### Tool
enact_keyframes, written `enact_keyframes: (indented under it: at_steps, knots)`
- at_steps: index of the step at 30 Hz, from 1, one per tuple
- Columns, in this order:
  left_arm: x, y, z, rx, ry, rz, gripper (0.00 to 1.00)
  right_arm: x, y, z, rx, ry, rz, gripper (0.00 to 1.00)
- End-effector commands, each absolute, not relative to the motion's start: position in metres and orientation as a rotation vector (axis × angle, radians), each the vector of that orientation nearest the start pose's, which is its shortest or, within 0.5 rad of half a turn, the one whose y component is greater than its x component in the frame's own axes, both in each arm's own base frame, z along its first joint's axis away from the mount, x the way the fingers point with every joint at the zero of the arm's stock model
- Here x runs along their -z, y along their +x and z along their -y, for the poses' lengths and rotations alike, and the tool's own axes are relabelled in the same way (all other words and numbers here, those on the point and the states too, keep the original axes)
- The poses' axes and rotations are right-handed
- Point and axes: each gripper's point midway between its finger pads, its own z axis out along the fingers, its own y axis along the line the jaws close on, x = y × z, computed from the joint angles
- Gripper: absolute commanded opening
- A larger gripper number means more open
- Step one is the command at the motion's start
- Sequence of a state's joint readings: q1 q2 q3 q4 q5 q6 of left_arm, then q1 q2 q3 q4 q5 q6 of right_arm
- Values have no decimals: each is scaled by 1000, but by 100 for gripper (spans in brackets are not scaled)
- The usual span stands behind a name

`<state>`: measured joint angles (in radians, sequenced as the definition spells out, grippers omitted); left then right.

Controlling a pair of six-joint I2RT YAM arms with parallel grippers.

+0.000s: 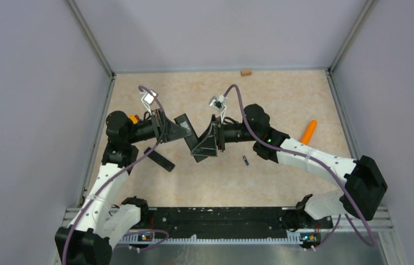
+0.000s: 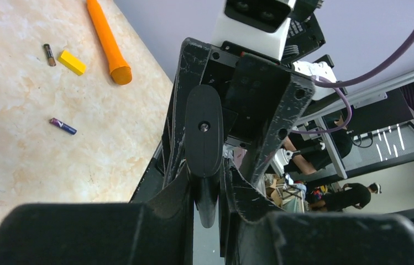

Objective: Load the batteries into the remote control
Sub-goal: Place the remote control at the center of the board.

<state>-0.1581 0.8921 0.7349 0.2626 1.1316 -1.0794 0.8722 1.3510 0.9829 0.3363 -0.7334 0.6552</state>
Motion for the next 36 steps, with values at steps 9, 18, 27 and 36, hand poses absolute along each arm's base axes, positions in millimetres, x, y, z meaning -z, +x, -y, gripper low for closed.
enact_keyframes:
  at_steps: [9,18,27,36]
  knots:
    - [-359,170,206,1700,488,-1716,0,-326,157,-399,-1654,-944,-1610,24]
    - [-349,174,206,1702,442,-1740,2,-345,188,-411,-1768,-569,-1595,3]
    - [-337,193,199,1513,339,-1807,70,-346,217,-399,-1527,-478,-1641,0]
    - [-312,242,147,996,-11,-1864,99,-268,308,-313,-626,-305,-1964,0]
